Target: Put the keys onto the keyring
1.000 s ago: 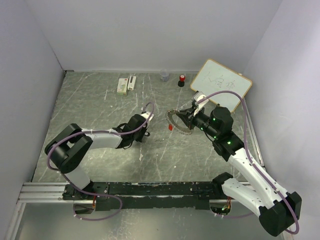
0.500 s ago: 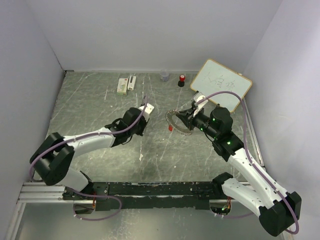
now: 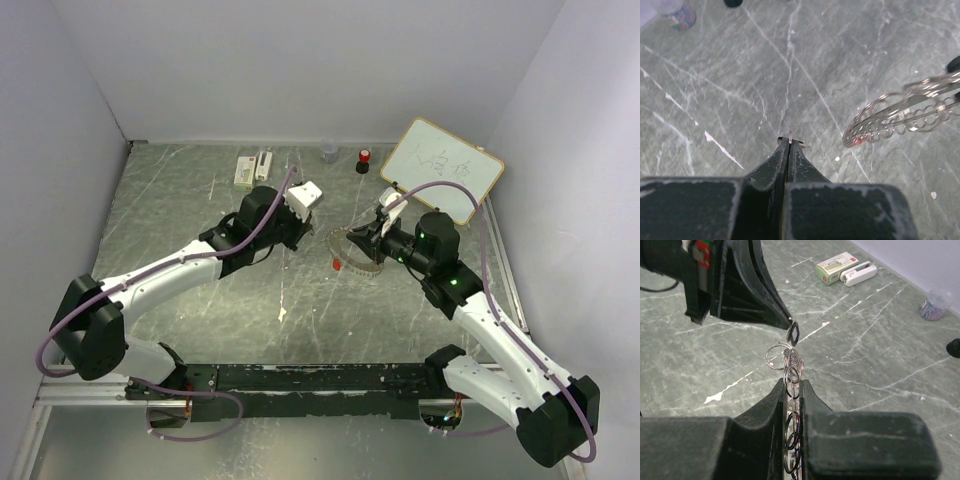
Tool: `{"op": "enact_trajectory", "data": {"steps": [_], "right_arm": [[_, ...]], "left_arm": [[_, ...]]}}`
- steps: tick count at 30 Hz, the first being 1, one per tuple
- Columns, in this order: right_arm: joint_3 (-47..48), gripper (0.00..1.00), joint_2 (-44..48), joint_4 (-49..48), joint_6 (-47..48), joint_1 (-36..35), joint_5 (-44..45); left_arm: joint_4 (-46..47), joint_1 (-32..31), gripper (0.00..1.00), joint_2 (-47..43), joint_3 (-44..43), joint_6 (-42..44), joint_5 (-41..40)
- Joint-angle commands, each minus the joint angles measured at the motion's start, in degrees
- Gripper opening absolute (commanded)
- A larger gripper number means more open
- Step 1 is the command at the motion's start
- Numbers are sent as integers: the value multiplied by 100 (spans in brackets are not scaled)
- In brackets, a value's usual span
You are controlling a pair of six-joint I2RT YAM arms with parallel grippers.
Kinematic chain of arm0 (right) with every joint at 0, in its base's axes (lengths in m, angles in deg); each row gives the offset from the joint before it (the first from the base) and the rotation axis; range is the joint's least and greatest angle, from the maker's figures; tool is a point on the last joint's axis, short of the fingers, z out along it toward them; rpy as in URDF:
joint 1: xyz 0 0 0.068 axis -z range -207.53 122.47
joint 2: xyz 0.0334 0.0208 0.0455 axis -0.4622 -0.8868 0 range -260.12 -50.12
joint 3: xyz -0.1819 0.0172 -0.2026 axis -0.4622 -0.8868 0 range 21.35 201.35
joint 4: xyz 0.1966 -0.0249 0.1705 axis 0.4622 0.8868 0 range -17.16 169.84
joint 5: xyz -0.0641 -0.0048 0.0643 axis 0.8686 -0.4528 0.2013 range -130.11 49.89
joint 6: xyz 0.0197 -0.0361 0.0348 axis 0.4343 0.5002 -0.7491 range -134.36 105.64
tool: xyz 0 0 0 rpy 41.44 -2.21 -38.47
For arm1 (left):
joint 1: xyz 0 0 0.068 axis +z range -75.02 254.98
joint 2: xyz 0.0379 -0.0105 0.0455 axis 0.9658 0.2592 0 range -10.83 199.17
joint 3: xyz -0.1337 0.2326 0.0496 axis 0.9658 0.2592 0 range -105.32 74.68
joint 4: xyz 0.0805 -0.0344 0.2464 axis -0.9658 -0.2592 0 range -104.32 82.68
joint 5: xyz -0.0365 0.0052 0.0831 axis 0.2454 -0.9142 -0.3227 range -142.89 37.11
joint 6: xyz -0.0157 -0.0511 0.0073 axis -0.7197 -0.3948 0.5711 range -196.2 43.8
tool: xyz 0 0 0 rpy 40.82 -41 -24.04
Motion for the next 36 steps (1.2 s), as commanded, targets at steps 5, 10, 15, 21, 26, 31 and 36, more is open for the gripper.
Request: {"op": "enact_trajectory", "data": {"steps": [5, 10, 15, 21, 26, 31, 36], "right_arm": [[277, 0, -74, -85, -87, 11, -22], [326, 0, -159, -111, -265, 16, 138], [303, 0, -164, -126, -263, 16, 285], [345, 0, -164, -20, -192, 19, 353], [367, 0, -192, -25, -177, 21, 393], [468, 0, -347, 32, -181, 20, 410], [673, 0, -538, 156, -195, 23, 431]], "left_arm": [[-303, 25, 7, -137, -761, 463, 795], [-344, 36, 7, -97, -893, 551, 1109], [-576, 35, 7, -116, -998, 894, 1406], [-700, 58, 7, -265, -1004, 1688, 1794], [-992, 366, 7, -38, -1371, 2235, 2409], [-1267, 477, 7, 236, -1737, 2724, 2894], [-1650, 484, 7, 412, -2025, 3178, 3111]]}}
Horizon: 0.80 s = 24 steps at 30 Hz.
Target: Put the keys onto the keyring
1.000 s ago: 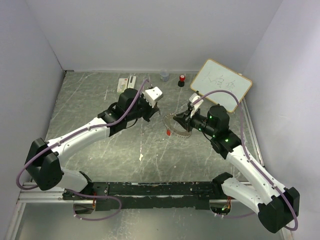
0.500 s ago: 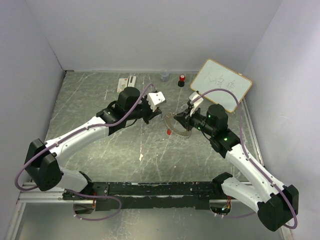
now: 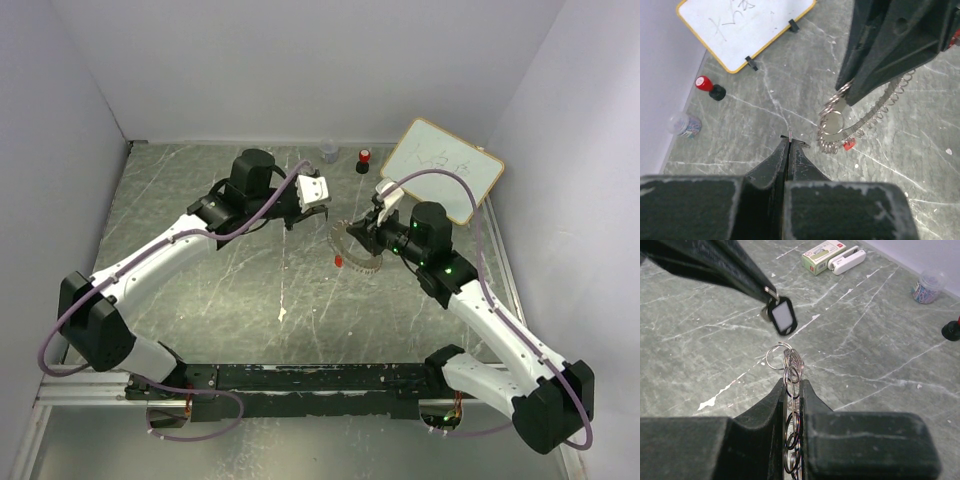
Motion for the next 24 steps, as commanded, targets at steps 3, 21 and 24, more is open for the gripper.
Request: {"op": "enact_trajectory", "data": {"steps": [3, 21, 24], "right_arm": [[533, 0, -230, 42, 17, 20, 24], [995, 0, -648, 315, 17, 20, -87], [1014, 0, -663, 362, 66, 22, -121]], "left_arm": [[-649, 17, 7, 240, -422, 749, 525], [-1272, 11, 7, 378, -662, 1362, 567], [-1308, 15, 7, 426, -710, 1410, 591]]}}
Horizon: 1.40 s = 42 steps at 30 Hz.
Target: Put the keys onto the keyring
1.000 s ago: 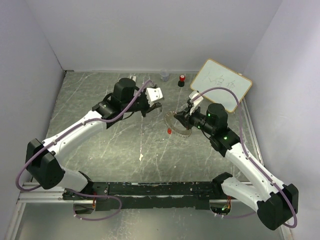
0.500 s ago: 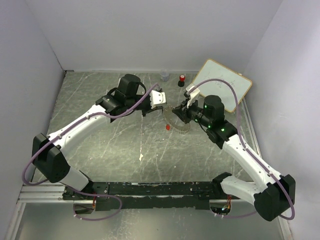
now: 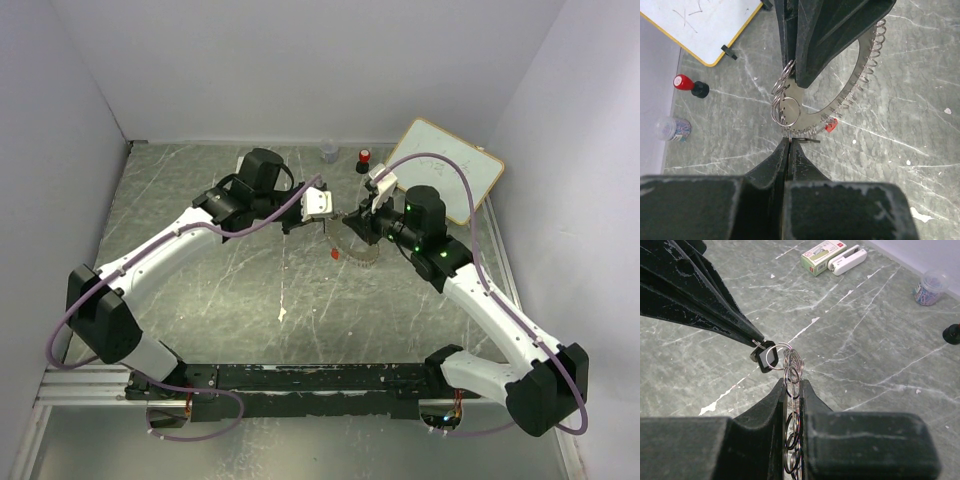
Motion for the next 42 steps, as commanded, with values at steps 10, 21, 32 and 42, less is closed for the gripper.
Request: {"op": "enact_trajectory", "data": {"steps": [10, 21, 32, 42], "right_arm": [[235, 0, -39, 27, 136, 20, -230], [231, 0, -44, 22, 172, 22, -338], [211, 0, 48, 43, 276, 21, -460], [76, 0, 122, -94, 663, 24, -631]], "left_arm": [[-233, 15, 7, 229, -436, 295, 239], [-331, 14, 7, 302, -501, 386, 316], [-438, 11, 7, 384, -605, 481, 364], [-763, 12, 7, 449, -783, 794, 593]]}}
